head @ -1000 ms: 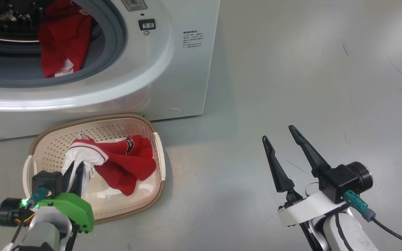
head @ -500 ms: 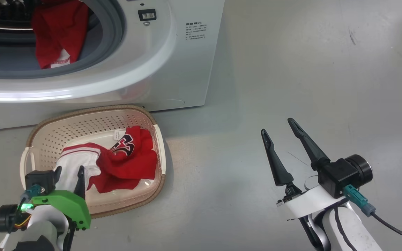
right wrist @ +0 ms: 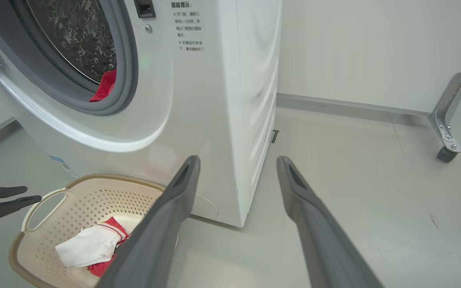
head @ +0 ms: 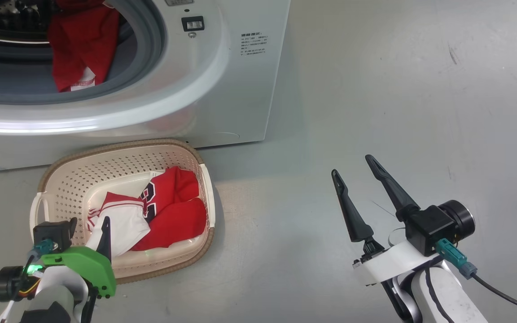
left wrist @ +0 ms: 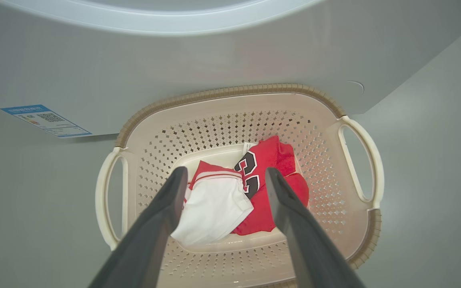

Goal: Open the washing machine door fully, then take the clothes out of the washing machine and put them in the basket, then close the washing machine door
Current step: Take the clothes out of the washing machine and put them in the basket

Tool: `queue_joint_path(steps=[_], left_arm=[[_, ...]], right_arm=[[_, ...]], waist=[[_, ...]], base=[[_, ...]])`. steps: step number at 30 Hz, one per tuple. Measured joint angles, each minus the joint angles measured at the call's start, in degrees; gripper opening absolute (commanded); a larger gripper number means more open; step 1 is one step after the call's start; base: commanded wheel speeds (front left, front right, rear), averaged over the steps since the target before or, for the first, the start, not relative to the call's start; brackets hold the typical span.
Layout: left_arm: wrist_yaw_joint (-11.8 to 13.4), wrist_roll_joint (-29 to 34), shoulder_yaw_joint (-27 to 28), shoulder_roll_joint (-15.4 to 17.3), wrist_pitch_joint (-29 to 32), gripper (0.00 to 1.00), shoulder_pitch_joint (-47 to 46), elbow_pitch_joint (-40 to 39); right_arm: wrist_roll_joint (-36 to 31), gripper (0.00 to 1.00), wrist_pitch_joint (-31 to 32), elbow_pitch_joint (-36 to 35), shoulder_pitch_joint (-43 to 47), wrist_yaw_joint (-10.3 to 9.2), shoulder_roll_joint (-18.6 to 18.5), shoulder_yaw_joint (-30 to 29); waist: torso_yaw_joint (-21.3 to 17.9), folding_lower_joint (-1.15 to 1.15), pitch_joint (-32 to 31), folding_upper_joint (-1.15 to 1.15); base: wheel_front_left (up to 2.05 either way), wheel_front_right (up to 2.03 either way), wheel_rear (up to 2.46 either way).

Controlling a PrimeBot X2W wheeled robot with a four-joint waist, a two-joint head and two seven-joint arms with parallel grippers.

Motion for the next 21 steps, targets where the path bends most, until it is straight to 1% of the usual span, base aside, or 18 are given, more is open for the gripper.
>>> queue_joint_path(steps=[11, 17, 21], left_arm=[[-0.08, 0.68, -0.44, 0.59, -1.01, 1.0, -2.03, -0.01], [-0.49, 0.68, -0.42, 0.45, -1.37, 1.0, -3.57, -3.05], [-0.51, 0.63, 0.4, 0.33, -1.37, 1.0, -3.69, -8.48]], right_arm=[[0.67, 1.0, 0.0, 0.0, 0.0, 0.0, 0.03, 1.02], [1.09, 1.0, 0.0, 0.16, 0.0, -0.96, 0.08, -0.76], [1.18, 1.0, 0.0, 0.55, 0.01, -1.01, 0.08, -1.91]], waist=[[-0.32, 0.0, -0.89, 0.0], [-0.08, 0.0, -2.14, 0.0], [0.39, 0.0, -3.4, 0.0]], base=[[0.0, 0.0, 0.0], [0.0, 0.0, 0.0], [0.0, 0.0, 0.0]])
